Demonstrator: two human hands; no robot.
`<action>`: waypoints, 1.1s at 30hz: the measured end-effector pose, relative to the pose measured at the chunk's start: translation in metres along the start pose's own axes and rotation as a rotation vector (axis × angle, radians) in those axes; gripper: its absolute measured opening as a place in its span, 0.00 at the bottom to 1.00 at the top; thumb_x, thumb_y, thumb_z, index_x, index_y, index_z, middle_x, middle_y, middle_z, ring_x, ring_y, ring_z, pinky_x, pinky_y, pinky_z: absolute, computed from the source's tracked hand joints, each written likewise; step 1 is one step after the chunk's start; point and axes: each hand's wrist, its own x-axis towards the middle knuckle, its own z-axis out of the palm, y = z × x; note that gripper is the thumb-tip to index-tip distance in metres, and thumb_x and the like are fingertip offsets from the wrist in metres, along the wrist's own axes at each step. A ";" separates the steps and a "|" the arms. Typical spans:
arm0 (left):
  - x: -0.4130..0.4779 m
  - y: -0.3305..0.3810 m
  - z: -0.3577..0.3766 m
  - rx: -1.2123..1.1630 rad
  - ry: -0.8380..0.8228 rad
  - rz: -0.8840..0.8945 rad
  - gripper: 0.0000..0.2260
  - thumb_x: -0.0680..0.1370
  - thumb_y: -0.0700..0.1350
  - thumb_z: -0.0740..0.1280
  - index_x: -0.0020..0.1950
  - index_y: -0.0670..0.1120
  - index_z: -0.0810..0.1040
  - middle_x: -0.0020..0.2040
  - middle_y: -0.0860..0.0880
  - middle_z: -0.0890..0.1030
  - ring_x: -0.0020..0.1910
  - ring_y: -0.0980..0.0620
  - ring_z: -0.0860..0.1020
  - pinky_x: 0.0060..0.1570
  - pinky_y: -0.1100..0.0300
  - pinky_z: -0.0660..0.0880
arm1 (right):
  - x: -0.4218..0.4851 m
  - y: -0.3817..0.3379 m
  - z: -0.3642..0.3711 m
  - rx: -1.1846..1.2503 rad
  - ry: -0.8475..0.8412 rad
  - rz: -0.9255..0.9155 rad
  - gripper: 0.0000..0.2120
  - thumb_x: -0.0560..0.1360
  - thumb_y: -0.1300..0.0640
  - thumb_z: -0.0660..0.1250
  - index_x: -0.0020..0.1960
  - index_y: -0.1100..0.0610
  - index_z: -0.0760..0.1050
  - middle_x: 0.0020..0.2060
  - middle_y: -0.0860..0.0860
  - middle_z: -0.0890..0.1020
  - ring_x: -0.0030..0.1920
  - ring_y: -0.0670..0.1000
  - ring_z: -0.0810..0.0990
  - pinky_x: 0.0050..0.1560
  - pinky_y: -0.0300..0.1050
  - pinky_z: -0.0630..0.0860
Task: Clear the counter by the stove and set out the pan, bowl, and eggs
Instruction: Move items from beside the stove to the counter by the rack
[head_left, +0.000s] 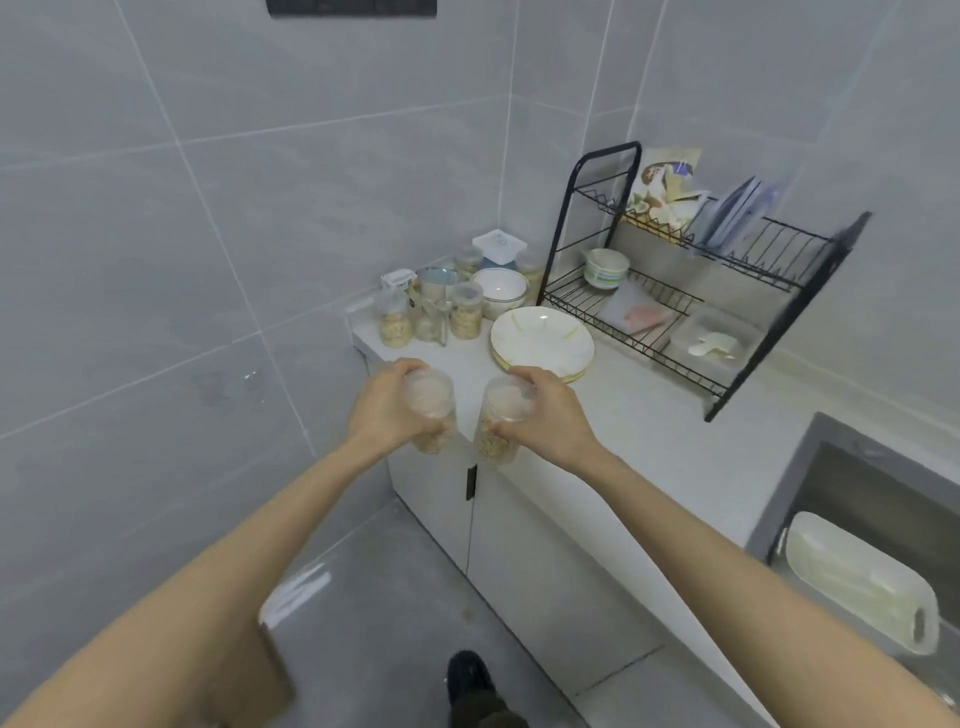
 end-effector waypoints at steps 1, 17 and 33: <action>0.019 -0.004 0.003 0.023 -0.005 -0.010 0.34 0.59 0.48 0.81 0.63 0.48 0.73 0.61 0.49 0.74 0.56 0.51 0.73 0.54 0.57 0.72 | 0.021 0.004 0.003 -0.005 -0.016 0.001 0.36 0.65 0.54 0.77 0.70 0.55 0.67 0.64 0.51 0.73 0.63 0.51 0.72 0.61 0.41 0.68; 0.225 -0.060 0.047 0.174 -0.177 -0.017 0.32 0.65 0.47 0.77 0.67 0.50 0.71 0.63 0.51 0.66 0.63 0.49 0.65 0.56 0.61 0.65 | 0.254 0.036 0.055 -0.033 -0.099 0.081 0.35 0.64 0.58 0.75 0.69 0.54 0.67 0.64 0.50 0.73 0.65 0.51 0.72 0.56 0.39 0.65; 0.249 -0.067 0.026 0.178 -0.193 0.285 0.20 0.76 0.51 0.65 0.67 0.50 0.70 0.63 0.48 0.74 0.61 0.47 0.71 0.58 0.54 0.68 | 0.244 0.029 0.076 -0.071 0.156 0.214 0.29 0.71 0.61 0.67 0.71 0.56 0.66 0.69 0.53 0.69 0.69 0.54 0.65 0.67 0.42 0.62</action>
